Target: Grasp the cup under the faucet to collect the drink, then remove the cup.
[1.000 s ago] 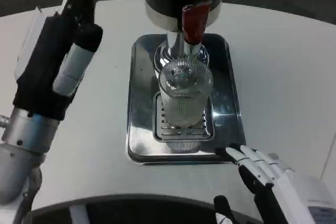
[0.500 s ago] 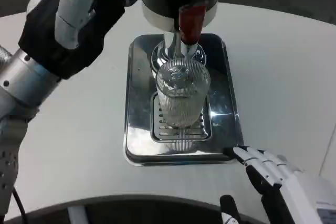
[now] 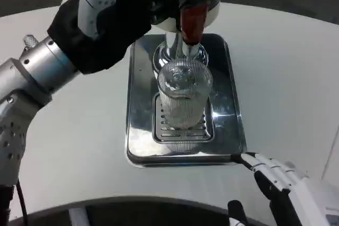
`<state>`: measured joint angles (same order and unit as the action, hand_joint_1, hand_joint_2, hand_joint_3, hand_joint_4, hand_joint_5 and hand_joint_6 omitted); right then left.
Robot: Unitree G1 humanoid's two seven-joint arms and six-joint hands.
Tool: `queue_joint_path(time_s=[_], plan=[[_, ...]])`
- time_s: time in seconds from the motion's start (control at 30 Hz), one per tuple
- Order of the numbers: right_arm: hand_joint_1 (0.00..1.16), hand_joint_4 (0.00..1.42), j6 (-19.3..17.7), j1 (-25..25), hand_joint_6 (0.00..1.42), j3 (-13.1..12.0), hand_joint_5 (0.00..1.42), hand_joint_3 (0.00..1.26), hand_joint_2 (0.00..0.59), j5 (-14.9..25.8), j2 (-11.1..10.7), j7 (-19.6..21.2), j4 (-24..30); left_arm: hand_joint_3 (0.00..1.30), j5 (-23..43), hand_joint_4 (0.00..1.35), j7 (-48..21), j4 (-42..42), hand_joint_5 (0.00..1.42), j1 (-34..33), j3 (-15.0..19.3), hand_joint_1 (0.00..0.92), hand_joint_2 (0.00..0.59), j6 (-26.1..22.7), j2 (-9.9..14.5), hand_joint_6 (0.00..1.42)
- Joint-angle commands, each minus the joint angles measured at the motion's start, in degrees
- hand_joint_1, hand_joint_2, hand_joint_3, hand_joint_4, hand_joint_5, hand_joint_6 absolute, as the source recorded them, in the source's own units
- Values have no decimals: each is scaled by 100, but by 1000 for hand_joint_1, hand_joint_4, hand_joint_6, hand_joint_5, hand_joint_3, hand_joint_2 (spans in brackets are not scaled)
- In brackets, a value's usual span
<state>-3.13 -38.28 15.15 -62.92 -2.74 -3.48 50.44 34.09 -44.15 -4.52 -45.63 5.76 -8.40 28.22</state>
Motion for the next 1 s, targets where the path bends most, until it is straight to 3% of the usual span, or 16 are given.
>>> queue_joint_path(time_s=[0.03,0.5,1.0], plan=[[493,161,-52,-112,161,-67,158,219,522,78,5,105,133,0,-267,0,-231,-399,0,-276,-59,0,49,34,-69,0],[486,164,-64,-260,175,-86,171,219,519,127,27,158,186,0,-388,0,-748,-1027,30,-398,-52,0,43,-223,-219,13],[482,164,-39,-270,207,-1,183,219,519,106,85,145,124,0,-1195,0,-1156,-648,46,-270,-358,0,38,410,117,22]])
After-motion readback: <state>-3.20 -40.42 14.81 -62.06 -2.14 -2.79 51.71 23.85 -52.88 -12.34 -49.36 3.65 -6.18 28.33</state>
